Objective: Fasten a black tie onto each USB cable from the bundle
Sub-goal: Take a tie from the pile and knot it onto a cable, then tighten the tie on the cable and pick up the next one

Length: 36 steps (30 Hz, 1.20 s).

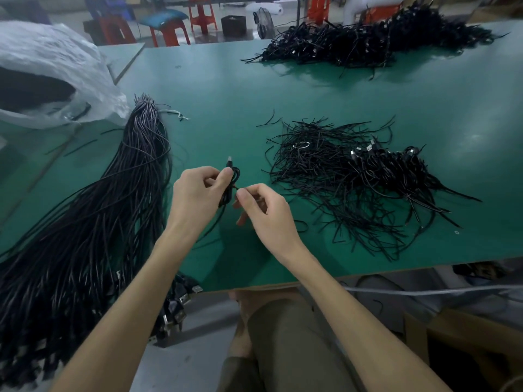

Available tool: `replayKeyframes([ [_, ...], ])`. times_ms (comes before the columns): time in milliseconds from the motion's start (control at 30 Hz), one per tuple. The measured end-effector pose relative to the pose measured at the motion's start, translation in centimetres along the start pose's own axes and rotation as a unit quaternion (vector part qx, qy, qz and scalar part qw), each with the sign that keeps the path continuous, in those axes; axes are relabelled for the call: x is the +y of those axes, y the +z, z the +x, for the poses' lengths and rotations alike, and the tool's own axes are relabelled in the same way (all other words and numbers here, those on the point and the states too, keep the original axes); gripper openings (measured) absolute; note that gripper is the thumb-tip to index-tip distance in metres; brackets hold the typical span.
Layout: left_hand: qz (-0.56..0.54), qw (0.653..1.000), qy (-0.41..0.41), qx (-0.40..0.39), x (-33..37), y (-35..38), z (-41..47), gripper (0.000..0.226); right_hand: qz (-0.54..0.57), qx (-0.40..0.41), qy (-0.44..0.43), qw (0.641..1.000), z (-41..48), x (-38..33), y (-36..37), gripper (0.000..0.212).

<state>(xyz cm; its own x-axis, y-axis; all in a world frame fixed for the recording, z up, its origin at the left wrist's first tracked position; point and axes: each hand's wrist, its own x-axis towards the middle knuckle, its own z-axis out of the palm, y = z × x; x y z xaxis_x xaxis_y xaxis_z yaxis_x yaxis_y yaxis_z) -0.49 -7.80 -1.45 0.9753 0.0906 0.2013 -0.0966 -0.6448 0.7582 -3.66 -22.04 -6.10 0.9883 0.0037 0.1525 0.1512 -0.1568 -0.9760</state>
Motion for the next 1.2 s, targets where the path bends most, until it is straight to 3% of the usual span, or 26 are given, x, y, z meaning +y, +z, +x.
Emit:
replayKeyframes([
  [200, -0.018, 0.998, -0.001, -0.062, 1.4, -0.1, -0.2, 0.025, 0.043, 0.038, 0.033, 0.998, 0.0, -0.7, -0.6, 0.023],
  [333, -0.113, 0.985, -0.026, -0.131, 2.1, -0.5, -0.7, 0.015, 0.086, 0.031, 0.087, 0.992, -0.3, -1.4, -1.9, 0.021],
  [433, -0.163, 0.973, -0.058, -0.154, 2.3, -0.4, -0.8, 0.020, 0.100, 0.010, 0.106, 0.989, -0.3, -2.5, -3.6, 0.016],
  [500, -0.115, 0.977, -0.067, -0.168, 2.0, -0.5, -0.3, 0.026, 0.110, 0.013, 0.108, 0.988, -0.1, -3.6, -5.2, 0.013],
  [600, 0.098, 0.987, -0.052, -0.115, 0.4, -1.6, 1.2, 0.025, 0.091, 0.047, 0.093, 0.990, 0.7, -5.8, -8.9, 0.014],
  [667, 0.256, 0.965, -0.047, -0.028, -1.1, -2.7, 1.8, 0.024, 0.023, 0.077, 0.061, 0.995, 1.5, -7.0, -11.7, 0.012],
  [733, 0.336, 0.939, -0.066, 0.021, -2.3, -3.7, 2.0, 0.032, -0.122, 0.122, 0.012, 0.985, 2.5, -7.4, -14.3, 0.011],
  [800, 0.372, 0.922, -0.106, 0.011, -3.3, -4.3, 2.1, 0.047, -0.278, 0.171, -0.020, 0.945, 3.5, -6.8, -16.5, 0.010],
  [900, 0.397, 0.904, -0.154, -0.038, -4.4, -4.4, 1.9, 0.057, -0.431, 0.180, 0.012, 0.884, 4.5, -4.1, -18.5, 0.013],
  [1067, 0.380, 0.910, -0.160, -0.040, -5.7, -4.5, 1.7, 0.031, -0.565, 0.121, 0.030, 0.816, 3.8, 0.7, -18.3, 0.041],
  [1200, 0.374, 0.918, -0.127, -0.017, -6.6, -5.5, 2.0, 0.025, -0.565, 0.135, 0.021, 0.814, 3.7, 1.5, -18.2, 0.042],
])
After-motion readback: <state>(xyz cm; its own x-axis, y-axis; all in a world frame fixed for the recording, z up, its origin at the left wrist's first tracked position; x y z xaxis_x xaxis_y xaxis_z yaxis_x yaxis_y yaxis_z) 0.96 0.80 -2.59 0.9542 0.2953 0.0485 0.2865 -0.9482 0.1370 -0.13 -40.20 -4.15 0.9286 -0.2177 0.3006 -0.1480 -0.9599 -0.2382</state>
